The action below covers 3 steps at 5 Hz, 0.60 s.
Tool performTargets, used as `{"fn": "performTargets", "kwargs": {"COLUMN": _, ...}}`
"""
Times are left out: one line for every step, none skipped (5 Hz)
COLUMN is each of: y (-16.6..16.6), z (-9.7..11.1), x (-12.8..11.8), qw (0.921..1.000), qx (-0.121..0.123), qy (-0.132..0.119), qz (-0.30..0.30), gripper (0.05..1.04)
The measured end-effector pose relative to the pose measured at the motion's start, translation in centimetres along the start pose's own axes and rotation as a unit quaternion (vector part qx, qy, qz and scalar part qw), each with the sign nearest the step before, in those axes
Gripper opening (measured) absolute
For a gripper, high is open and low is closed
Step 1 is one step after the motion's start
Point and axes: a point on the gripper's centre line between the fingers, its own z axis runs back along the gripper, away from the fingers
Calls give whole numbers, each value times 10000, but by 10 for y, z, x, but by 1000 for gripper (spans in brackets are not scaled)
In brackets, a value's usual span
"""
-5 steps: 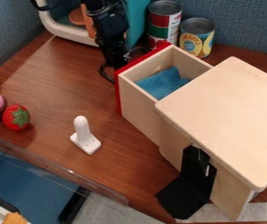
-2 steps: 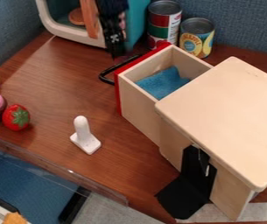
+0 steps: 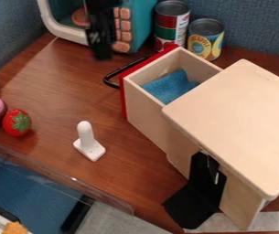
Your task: Open the drawer
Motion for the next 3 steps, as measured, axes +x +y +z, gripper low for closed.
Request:
{"fn": "performTargets", "kwargs": {"y": -28, "z": 2, "x": -5, "qw": 9994, "qx": 326, "qy": 126, "qz": -72, "gripper": 999}}
{"fn": "performTargets", "kwargs": {"y": -68, "z": 14, "x": -13, "qw": 9933, "qx": 1104, "qy": 130, "qz": 326, "gripper": 999}}
{"fn": "performTargets", "kwargs": {"y": -89, "z": 18, "x": -20, "qw": 9888, "qx": 1344, "qy": 89, "qz": 642, "gripper": 1000}}
